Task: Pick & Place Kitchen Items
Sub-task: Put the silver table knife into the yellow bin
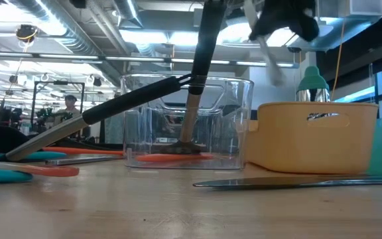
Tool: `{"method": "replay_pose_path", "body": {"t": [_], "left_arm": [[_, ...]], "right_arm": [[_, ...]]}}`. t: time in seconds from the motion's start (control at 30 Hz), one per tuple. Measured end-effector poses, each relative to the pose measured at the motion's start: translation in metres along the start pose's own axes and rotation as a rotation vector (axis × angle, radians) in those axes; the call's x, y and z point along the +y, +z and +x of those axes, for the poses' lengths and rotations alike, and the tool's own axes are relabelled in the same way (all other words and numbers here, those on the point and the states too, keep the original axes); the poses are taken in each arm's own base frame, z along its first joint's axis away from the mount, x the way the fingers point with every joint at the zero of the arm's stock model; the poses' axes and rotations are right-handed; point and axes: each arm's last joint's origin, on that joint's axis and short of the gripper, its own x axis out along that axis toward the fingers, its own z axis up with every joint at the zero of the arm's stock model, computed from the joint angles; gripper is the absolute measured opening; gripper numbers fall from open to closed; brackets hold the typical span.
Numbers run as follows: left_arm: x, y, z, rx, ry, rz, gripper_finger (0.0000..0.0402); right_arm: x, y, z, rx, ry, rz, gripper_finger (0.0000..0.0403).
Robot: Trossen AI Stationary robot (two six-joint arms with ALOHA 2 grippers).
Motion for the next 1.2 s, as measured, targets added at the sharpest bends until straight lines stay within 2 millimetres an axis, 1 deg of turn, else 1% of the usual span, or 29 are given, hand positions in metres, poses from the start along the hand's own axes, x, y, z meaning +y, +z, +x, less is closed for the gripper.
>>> {"method": "replay_pose_path", "body": {"t": [0.1, 0.2, 0.33, 0.57, 0.7, 0.83, 1.2], "left_arm": [[-0.003, 0.001, -0.007, 0.021, 0.011, 0.024, 0.0104], [-0.006, 0.001, -0.012, 0.031, 0.006, 0.039, 0.0106], [-0.008, 0.0, -0.015, 0.038, -0.005, 0.054, 0.0109], [-0.011, -0.004, -0.015, 0.062, -0.019, 0.061, 0.0103], [-0.011, -0.005, -0.015, 0.068, -0.022, 0.056, 0.0103], [-0.011, -0.006, -0.015, 0.072, -0.022, 0.062, 0.0104], [-0.011, -0.009, -0.015, 0.091, -0.011, 0.072, 0.0098]], "right_arm": [[-0.014, 0.005, 0.009, 0.149, 0.002, 0.073, 0.0006], [-0.029, 0.007, 0.014, 0.258, -0.055, 0.107, 0.0006], [-0.042, 0.005, 0.026, 0.379, -0.137, 0.127, 0.0006], [-0.04, -0.002, 0.065, 0.562, -0.079, 0.112, 0.0006], [-0.042, -0.011, 0.081, 0.669, -0.094, 0.113, 0.0006], [-0.046, -0.014, 0.084, 0.706, -0.134, 0.112, 0.0006], [-0.055, -0.007, 0.09, 0.7, -0.144, 0.123, 0.0006]]}}
